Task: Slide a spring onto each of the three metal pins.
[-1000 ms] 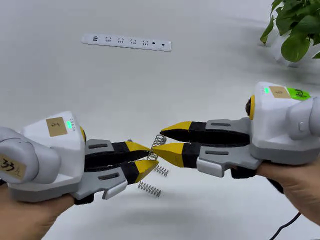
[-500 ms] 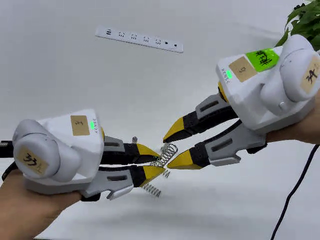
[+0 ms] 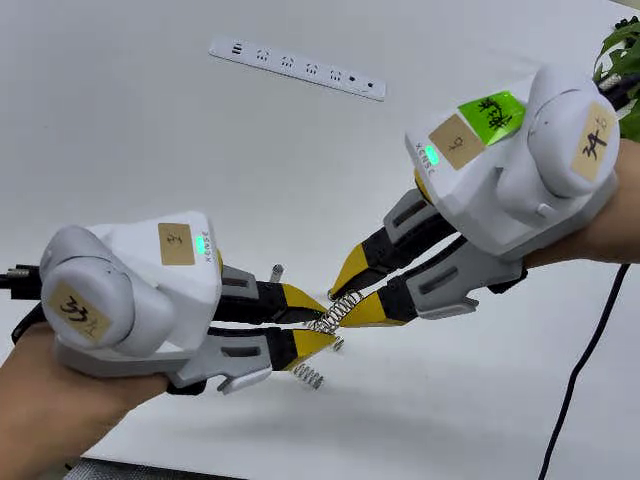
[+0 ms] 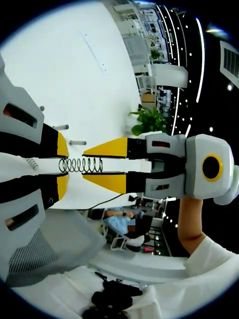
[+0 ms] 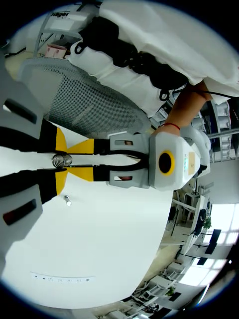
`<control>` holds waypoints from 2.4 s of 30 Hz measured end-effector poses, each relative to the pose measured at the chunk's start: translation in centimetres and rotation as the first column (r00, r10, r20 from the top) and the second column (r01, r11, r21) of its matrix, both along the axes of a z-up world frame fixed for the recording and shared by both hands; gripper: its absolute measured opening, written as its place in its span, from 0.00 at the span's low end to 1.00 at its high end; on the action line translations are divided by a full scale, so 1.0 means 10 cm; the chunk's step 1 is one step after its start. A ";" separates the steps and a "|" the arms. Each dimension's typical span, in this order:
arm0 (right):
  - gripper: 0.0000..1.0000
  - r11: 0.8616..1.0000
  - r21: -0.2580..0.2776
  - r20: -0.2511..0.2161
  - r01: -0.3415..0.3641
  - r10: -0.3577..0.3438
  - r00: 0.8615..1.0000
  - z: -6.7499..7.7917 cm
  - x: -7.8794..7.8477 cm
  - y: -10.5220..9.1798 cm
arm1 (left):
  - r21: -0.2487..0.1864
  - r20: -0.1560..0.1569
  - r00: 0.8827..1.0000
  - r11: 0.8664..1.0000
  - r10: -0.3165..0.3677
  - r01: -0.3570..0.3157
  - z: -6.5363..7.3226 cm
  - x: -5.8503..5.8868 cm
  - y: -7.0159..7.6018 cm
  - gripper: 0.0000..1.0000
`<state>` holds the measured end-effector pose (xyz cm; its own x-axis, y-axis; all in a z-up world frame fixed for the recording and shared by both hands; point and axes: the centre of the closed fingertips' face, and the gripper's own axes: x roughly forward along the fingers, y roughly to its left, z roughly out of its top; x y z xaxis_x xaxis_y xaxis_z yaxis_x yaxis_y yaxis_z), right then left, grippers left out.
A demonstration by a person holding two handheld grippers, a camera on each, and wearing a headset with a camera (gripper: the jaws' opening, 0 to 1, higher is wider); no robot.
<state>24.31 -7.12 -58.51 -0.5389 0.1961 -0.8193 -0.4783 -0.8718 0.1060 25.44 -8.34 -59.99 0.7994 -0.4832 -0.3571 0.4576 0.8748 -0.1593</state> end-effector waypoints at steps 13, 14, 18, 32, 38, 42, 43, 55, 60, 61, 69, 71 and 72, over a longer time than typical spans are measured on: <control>0.12 1.000 -0.018 0.009 -0.003 0.003 1.000 -0.01 -0.01 0.00 | -0.011 0.010 1.000 1.000 0.002 -0.002 0.01 0.00 0.02 0.11; 0.12 1.000 -0.018 0.009 -0.002 0.002 1.000 -0.01 -0.01 0.00 | -0.012 0.010 1.000 1.000 0.002 -0.002 0.01 0.00 0.02 0.11; 0.12 1.000 -0.016 0.013 0.001 0.000 1.000 -0.01 -0.02 0.01 | -0.007 0.010 1.000 1.000 0.002 -0.002 0.00 0.00 0.02 0.11; 0.12 1.000 -0.018 0.022 -0.004 0.004 1.000 -0.03 -0.04 0.02 | -0.007 -0.017 1.000 1.000 0.025 -0.026 -0.06 -0.01 0.07 0.19; 0.12 1.000 -0.003 0.032 0.013 -0.013 0.999 0.00 0.02 0.10 | 0.007 -0.034 0.998 0.998 0.058 -0.057 -0.10 -0.11 0.18 0.24; 0.12 1.000 0.009 0.052 0.029 -0.030 0.998 0.00 0.06 0.18 | 0.031 -0.051 0.995 0.995 0.091 -0.090 -0.16 -0.18 0.28 0.29; 0.12 0.999 0.014 0.061 0.035 -0.036 0.997 -0.01 0.08 0.22 | 0.031 -0.053 0.993 0.994 0.106 -0.105 -0.17 -0.20 0.32 0.31; 0.12 0.991 0.051 0.145 0.126 -0.132 0.981 -0.19 0.28 0.65 | 0.067 -0.083 0.978 0.981 0.189 -0.184 -0.34 -0.35 0.59 0.50; 0.12 0.991 0.046 0.179 0.126 -0.132 0.975 -0.34 0.32 0.77 | 0.070 -0.090 0.975 0.978 0.205 -0.199 -0.38 -0.36 0.64 0.57; 0.12 0.992 0.041 0.186 0.118 -0.124 0.975 -0.38 0.31 0.78 | 0.068 -0.092 0.973 0.977 0.210 -0.204 -0.39 -0.36 0.65 0.59; 0.12 0.996 0.013 0.228 0.084 -0.085 0.970 -0.61 0.30 0.84 | 0.062 -0.098 0.966 0.971 0.238 -0.233 -0.44 -0.36 0.68 0.71; 0.12 0.997 0.005 0.230 0.083 -0.082 0.970 -0.64 0.29 0.85 | 0.063 -0.102 0.964 0.969 0.246 -0.241 -0.46 -0.37 0.69 0.74; 0.12 0.997 0.003 0.232 0.082 -0.080 0.969 -0.66 0.29 0.85 | 0.061 -0.103 0.963 0.968 0.248 -0.243 -0.46 -0.37 0.70 0.75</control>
